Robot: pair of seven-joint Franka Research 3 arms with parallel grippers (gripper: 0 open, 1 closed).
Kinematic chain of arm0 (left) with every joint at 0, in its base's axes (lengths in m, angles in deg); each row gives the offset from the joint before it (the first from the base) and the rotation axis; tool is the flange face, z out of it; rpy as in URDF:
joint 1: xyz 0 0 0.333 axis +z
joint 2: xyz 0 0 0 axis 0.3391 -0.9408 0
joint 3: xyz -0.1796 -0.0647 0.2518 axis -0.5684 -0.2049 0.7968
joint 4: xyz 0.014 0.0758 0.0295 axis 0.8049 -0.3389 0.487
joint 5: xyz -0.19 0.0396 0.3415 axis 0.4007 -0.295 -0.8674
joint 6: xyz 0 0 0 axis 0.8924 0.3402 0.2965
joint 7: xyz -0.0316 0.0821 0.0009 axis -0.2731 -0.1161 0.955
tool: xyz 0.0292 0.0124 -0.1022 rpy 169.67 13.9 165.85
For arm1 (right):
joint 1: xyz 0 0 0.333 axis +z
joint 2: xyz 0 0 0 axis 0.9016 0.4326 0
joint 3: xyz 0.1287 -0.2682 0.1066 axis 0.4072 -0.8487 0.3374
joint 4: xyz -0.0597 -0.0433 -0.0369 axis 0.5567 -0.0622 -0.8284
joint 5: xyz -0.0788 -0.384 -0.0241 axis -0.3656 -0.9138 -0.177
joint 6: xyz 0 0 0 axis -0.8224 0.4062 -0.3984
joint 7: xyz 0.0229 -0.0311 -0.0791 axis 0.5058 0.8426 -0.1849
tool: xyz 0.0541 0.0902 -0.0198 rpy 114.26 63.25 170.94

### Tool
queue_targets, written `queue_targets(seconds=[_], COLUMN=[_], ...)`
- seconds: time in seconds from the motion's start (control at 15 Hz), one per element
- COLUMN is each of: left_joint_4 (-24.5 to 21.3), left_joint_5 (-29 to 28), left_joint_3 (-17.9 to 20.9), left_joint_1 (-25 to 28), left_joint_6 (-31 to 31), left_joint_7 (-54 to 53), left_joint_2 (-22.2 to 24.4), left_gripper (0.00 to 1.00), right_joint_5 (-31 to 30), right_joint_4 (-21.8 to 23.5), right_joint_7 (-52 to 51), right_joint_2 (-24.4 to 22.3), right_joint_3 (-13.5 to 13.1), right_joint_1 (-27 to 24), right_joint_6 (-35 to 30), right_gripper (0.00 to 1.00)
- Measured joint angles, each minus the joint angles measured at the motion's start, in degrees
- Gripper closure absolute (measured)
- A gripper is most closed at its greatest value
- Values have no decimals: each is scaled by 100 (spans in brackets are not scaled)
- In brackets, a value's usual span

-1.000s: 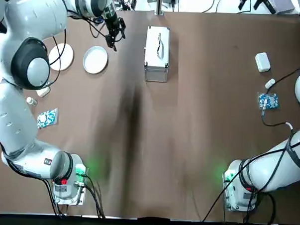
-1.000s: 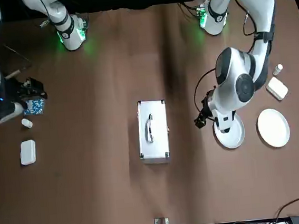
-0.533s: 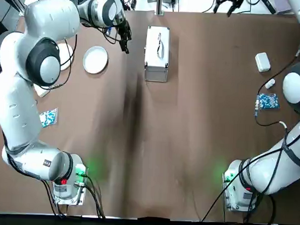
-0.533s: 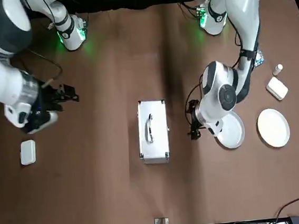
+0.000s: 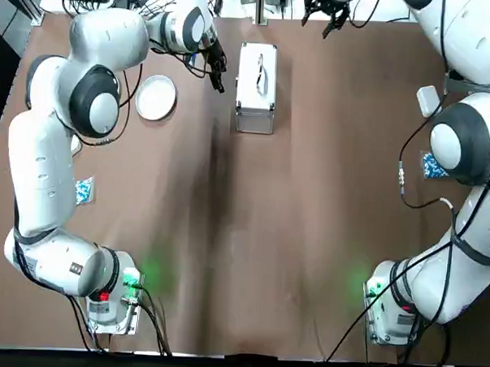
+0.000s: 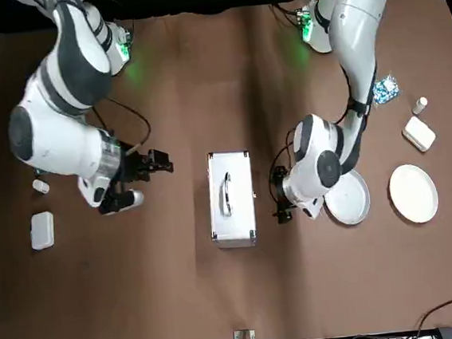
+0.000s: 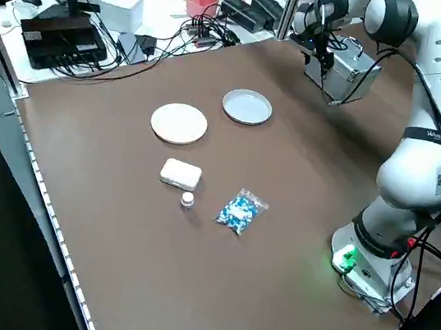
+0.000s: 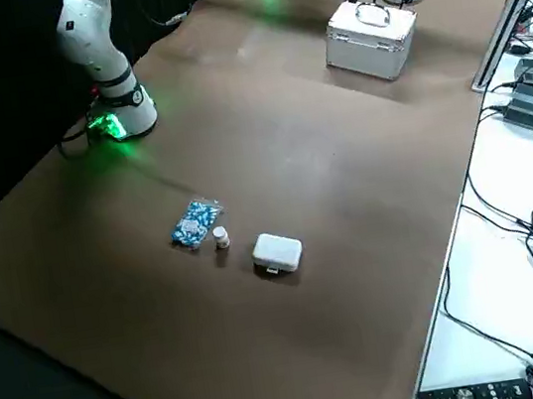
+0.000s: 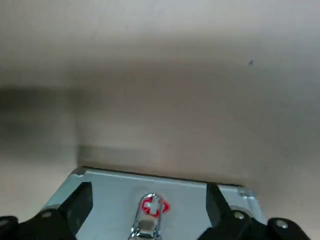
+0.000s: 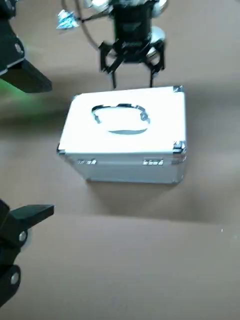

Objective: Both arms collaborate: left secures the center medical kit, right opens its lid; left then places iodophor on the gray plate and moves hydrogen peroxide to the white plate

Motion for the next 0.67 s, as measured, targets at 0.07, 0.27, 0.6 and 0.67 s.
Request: queue_targets(seconds=[0.07,0.27,0.6,0.67], left_joint_4=[22,31,37,37], left_joint_5=[0,1,1,1], left_joint_3=[-3,-8,-13,-12], left_joint_1=[-57,-197,-294,-318], left_joint_6=[0,0,137,158], left_joint_7=[21,85,203,221], left_joint_2=[-21,-39,-59,-77], left_gripper=[0,0,0,0], right_joint_5=[67,103,103,103], right_joint_4=[0,3,7,7], right_joint_7=[149,650,1340,1372], right_joint_2=[51,288,936,1041], right_joint_3=[1,7,9,9], right_joint_1=[87,455,1040,1094], right_joint_6=[196,835,1922,2087], right_gripper=[1,1,6,11])
